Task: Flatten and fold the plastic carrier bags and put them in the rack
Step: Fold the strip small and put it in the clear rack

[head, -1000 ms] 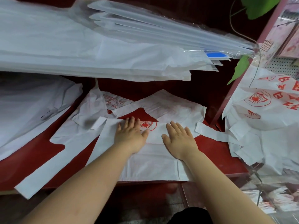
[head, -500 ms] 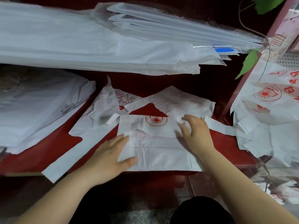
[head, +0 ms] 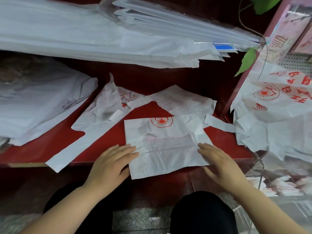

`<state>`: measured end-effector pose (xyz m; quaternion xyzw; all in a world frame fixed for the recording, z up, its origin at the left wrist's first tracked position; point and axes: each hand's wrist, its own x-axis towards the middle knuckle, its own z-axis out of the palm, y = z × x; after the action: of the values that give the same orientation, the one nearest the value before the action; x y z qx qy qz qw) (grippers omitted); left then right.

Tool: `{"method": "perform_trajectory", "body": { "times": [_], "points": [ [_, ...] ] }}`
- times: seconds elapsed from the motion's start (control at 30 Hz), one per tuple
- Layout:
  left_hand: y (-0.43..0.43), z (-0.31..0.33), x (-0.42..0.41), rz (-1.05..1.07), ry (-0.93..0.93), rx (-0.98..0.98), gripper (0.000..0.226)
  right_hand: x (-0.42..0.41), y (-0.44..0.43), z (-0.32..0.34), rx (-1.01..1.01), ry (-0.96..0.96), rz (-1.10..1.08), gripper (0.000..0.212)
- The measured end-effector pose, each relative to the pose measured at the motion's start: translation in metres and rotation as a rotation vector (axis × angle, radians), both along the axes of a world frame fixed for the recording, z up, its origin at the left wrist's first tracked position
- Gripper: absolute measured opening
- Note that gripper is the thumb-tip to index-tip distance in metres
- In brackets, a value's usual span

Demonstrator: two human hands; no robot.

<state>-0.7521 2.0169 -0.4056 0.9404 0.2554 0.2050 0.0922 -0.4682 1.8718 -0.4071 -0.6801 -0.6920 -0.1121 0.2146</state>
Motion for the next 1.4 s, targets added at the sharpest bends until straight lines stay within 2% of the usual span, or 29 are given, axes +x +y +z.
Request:
{"method": "perform_trajectory", "body": {
  "times": [0.1,0.33,0.4,0.47,0.57,0.63,0.7,0.8,0.87,0.9,0.97,1.07,1.13,1.27,1.4],
  "points": [
    [0.001,-0.004,0.002,0.000,-0.095,0.057,0.036,-0.015,0.003,-0.001,0.059,0.078,0.043,0.042],
    [0.017,0.000,-0.017,-0.058,-0.111,-0.009,0.041,0.005,-0.013,0.009,0.023,0.045,-0.006,0.064],
    [0.025,-0.004,-0.022,-0.048,-0.162,-0.035,0.038,0.009,-0.015,0.008,0.021,0.044,-0.006,0.059],
    [0.028,-0.006,-0.025,-0.035,-0.174,-0.061,0.051,0.008,-0.013,0.005,0.034,0.056,0.021,0.048],
    [0.023,0.001,-0.023,0.021,-0.217,-0.168,0.086,0.003,-0.007,0.000,0.102,0.080,0.070,0.031],
    [0.019,0.009,-0.019,0.131,-0.270,-0.316,0.092,0.000,-0.004,-0.002,0.165,0.145,0.046,0.024],
    [0.016,0.017,-0.016,0.200,-0.282,-0.468,0.079,-0.004,-0.002,-0.001,0.214,0.253,-0.062,0.028],
    [0.011,0.030,-0.008,0.261,-0.324,-0.585,0.042,-0.011,0.003,0.002,0.235,0.413,-0.220,0.040],
    [0.012,0.034,-0.002,0.335,-0.369,-0.623,0.018,-0.014,0.008,0.006,0.194,0.511,-0.307,0.025],
    [0.013,0.034,0.002,0.382,-0.384,-0.631,0.017,-0.015,0.011,0.007,0.170,0.526,-0.339,0.021],
    [0.017,0.031,0.006,0.438,-0.397,-0.632,0.026,-0.017,0.018,0.010,0.120,0.540,-0.406,0.032],
    [0.022,0.029,0.011,0.523,-0.401,-0.610,0.035,-0.019,0.031,0.015,0.056,0.526,-0.509,0.030],
    [0.022,0.031,0.017,0.580,-0.333,-0.518,0.040,-0.017,0.037,0.016,0.002,0.484,-0.556,0.035],
    [0.025,0.033,0.030,0.688,-0.134,-0.321,0.043,-0.019,0.045,0.022,-0.060,0.396,-0.656,0.030],
    [0.027,0.028,0.036,0.708,0.031,-0.127,0.035,-0.020,0.051,0.022,-0.055,0.324,-0.757,0.038]
  ]
}}
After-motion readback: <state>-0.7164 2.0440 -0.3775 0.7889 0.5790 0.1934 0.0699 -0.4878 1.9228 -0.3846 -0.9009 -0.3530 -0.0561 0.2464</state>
